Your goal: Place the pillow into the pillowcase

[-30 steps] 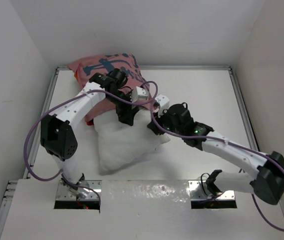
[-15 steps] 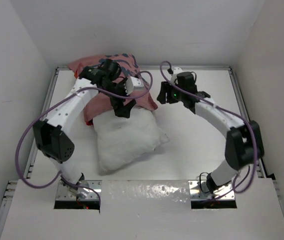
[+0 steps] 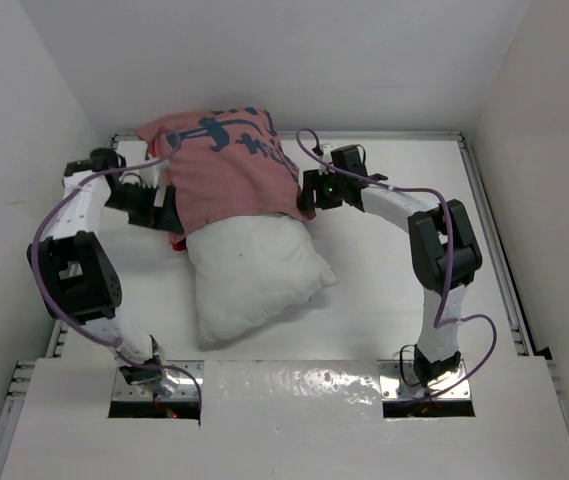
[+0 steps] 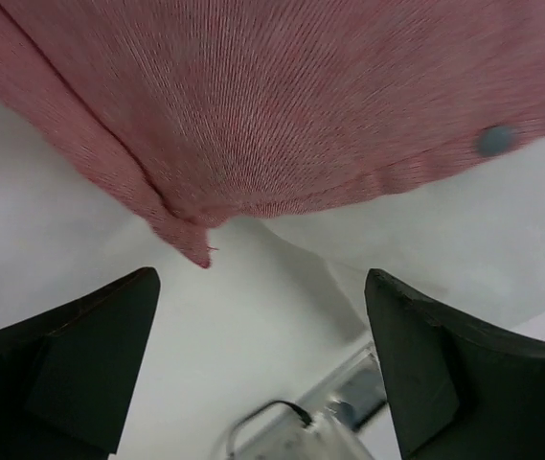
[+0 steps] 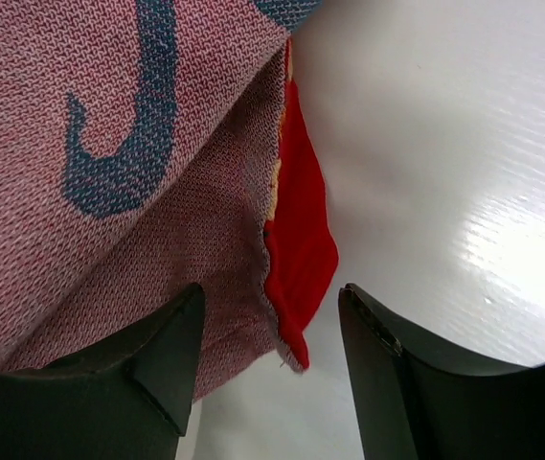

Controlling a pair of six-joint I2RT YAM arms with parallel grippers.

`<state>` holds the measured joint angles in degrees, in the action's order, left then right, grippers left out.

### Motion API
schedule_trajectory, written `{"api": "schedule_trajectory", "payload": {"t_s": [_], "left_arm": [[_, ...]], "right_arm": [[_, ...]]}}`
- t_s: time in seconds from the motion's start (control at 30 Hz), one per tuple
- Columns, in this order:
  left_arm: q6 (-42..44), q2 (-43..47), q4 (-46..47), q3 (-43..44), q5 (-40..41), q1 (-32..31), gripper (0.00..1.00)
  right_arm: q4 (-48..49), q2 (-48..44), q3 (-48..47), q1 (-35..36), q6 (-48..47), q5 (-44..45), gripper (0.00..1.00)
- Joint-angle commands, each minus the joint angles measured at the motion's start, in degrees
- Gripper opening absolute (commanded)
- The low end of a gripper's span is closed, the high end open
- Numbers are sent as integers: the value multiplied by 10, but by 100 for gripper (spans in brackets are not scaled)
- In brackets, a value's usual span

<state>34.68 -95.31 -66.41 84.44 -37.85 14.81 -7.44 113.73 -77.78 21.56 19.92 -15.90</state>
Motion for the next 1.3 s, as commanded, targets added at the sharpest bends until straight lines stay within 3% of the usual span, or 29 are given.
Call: {"api": "schedule_trajectory", "payload": {"t_s": [0.0,0.23,0.5,0.63,0.7,0.73,0.8,0.9,0.97,1.0,1.17,1.27], "left_arm": [[-60,15,67,-51,-1,-7,87],[-108,-22,181,-83,46,14,78],[-116,-45,237,-120,-5,18,69],[-74,-86,197,-124,-44,9,70],[-44,-98,182,-132,-40,3,58],[-37,-101,183,-135,-47,3,30],[-34,-108,188,-130,-57,4,0],[60,-117,124,-86,-185,8,0],[149,-129,-13,-30,-241,9,0],[237,-132,-91,-9,-285,9,0],[200,-33,-91,7,-359,15,0],[122,-17,-91,84,-471,19,0]], "right_arm": [[27,24,-22,2,-19,-33,57],[71,57,3,1,-1,-61,55],[117,75,6,2,15,-101,47],[136,75,14,3,20,-122,37],[168,66,32,2,33,-127,16],[182,56,41,2,39,-126,0],[226,44,74,2,59,-134,0],[273,-2,132,2,76,-156,0],[301,-67,195,4,84,-160,0],[303,-116,227,7,87,-164,0],[306,-280,273,16,148,-185,0],[304,-361,248,16,205,-200,0]]}}
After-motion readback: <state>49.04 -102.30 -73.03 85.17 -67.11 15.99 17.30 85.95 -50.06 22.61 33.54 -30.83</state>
